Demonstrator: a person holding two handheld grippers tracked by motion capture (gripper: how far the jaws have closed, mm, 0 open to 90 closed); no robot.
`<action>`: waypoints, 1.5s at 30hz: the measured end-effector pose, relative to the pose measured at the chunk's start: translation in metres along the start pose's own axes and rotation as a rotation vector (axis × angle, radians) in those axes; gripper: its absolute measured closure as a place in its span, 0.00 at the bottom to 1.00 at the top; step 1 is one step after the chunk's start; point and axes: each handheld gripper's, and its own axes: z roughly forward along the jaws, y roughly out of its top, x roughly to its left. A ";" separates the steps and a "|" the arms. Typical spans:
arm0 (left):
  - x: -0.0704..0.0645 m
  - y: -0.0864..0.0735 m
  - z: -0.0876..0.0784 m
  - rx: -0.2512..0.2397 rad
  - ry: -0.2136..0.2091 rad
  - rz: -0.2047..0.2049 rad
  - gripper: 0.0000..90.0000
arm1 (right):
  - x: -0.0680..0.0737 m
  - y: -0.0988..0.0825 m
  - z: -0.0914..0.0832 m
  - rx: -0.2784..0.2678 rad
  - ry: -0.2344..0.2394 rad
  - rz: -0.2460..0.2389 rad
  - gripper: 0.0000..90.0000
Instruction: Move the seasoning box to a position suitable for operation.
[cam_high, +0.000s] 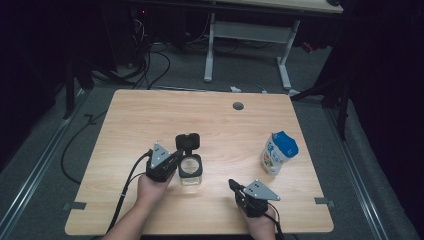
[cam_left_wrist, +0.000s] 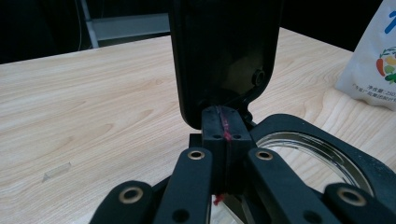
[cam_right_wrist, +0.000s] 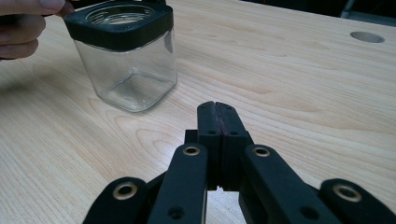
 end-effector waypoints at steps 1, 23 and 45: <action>0.000 0.000 -0.002 -0.007 0.000 -0.002 1.00 | 0.000 0.000 0.000 0.000 0.000 0.001 1.00; -0.007 -0.041 -0.012 0.094 0.064 -0.023 1.00 | 0.000 0.000 -0.001 -0.002 0.002 0.002 1.00; -0.019 -0.037 -0.004 0.094 0.023 0.007 0.93 | -0.003 -0.002 -0.001 0.005 0.000 0.010 0.99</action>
